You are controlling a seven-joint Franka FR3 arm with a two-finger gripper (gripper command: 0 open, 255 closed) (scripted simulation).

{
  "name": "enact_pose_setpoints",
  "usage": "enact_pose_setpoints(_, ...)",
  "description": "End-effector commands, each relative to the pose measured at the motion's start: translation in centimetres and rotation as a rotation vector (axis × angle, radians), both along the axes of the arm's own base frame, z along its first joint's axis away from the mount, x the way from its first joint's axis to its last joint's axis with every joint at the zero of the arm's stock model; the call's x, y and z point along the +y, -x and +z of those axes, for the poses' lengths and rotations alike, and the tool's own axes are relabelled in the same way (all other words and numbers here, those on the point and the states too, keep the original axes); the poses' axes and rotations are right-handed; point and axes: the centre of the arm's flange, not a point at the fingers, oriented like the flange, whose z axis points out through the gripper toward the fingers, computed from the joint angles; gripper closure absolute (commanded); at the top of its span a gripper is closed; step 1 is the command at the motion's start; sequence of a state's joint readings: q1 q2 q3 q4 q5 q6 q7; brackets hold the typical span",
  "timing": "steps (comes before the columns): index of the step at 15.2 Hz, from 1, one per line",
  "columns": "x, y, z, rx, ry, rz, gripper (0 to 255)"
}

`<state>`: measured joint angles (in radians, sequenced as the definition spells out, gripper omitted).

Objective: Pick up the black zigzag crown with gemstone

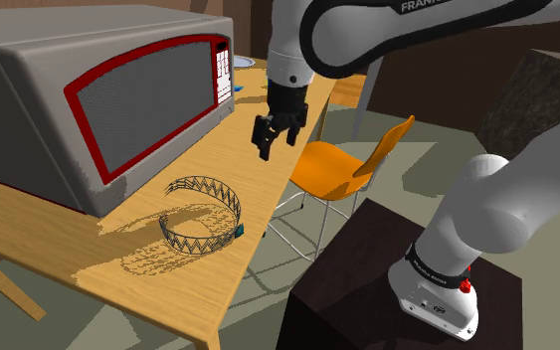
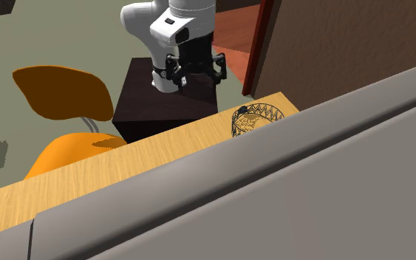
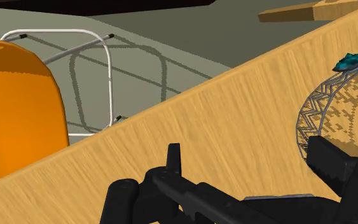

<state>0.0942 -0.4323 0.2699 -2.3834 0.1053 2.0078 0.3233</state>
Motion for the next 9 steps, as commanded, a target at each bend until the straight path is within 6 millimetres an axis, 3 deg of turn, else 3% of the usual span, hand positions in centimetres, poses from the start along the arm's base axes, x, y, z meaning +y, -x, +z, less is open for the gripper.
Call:
enact_pose_setpoints(1,2.0,-1.2,-1.4,0.001,-0.007,0.0,0)
enact_pose_setpoints(9,9.9,-5.0,-5.8,0.006,-0.029,0.003,0)
